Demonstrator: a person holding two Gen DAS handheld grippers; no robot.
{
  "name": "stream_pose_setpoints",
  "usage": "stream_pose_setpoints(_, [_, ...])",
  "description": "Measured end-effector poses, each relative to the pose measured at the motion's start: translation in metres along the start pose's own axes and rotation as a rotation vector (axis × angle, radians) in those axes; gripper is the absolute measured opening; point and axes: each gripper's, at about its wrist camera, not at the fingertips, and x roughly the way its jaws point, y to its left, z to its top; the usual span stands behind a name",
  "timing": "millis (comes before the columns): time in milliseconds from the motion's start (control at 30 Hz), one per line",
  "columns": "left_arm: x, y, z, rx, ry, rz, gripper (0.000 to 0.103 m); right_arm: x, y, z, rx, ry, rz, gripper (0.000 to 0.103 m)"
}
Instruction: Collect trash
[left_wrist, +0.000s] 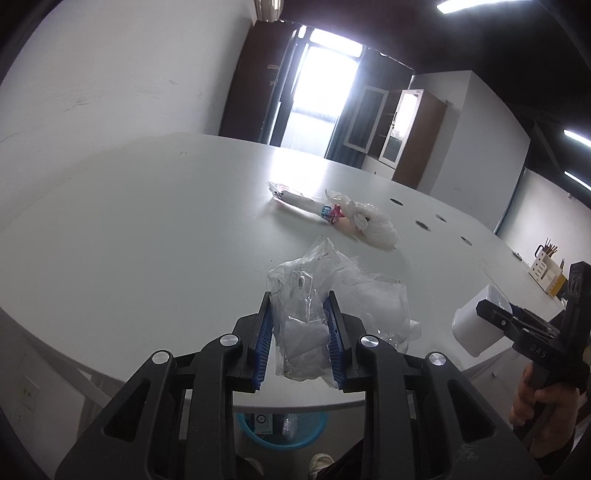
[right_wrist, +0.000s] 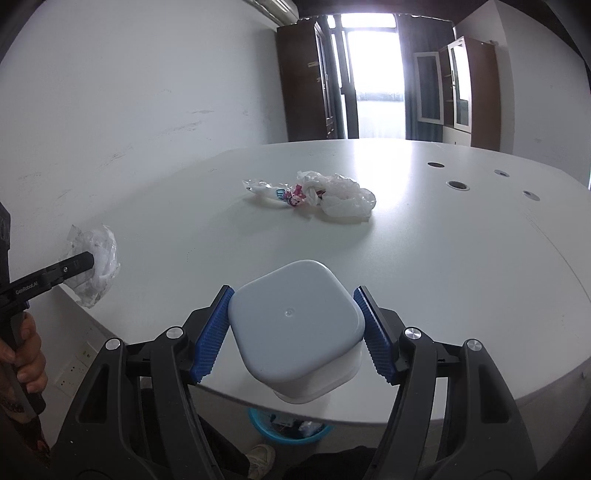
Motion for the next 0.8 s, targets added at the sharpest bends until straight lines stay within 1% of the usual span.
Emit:
stream_pose_setpoints(67, [-0.005,-0.004,-0.004,0.007,-0.008,-0.011,0.026,-0.005,0.002,0.0,0.008,-0.007,0.003,0.063])
stream_pose_setpoints(167, [-0.01,-0.015,-0.009,0.021,-0.017,-0.021,0.026,-0.016,0.015,-0.002,-0.017,-0.022,0.041,0.063])
stream_pose_setpoints(233, [-0.011,-0.019,-0.016,0.028,-0.013,-0.027,0.026,-0.019,0.023,-0.009,-0.034,-0.009,0.064,0.063])
stream_pose_setpoints(333, [-0.011,-0.023,-0.031,0.05,0.005,-0.029,0.027,-0.018,0.027,-0.019,-0.039,0.016,0.07,0.063])
stream_pose_setpoints(400, [-0.009,-0.024,-0.041,0.062,0.024,-0.02,0.027,-0.018,0.027,-0.027,-0.035,0.034,0.078,0.063])
stream_pose_setpoints(467, [-0.005,-0.024,-0.051,0.064,0.048,-0.031,0.027,-0.016,0.028,-0.036,-0.039,0.058,0.083,0.063])
stream_pose_setpoints(633, [-0.005,-0.025,-0.077,0.107,0.078,-0.044,0.027,-0.014,0.033,-0.062,-0.049,0.119,0.084,0.063])
stream_pose_setpoints(800, [0.0,-0.009,-0.111,0.057,0.17,-0.077,0.027,-0.012,0.037,-0.095,-0.039,0.173,0.105,0.063])
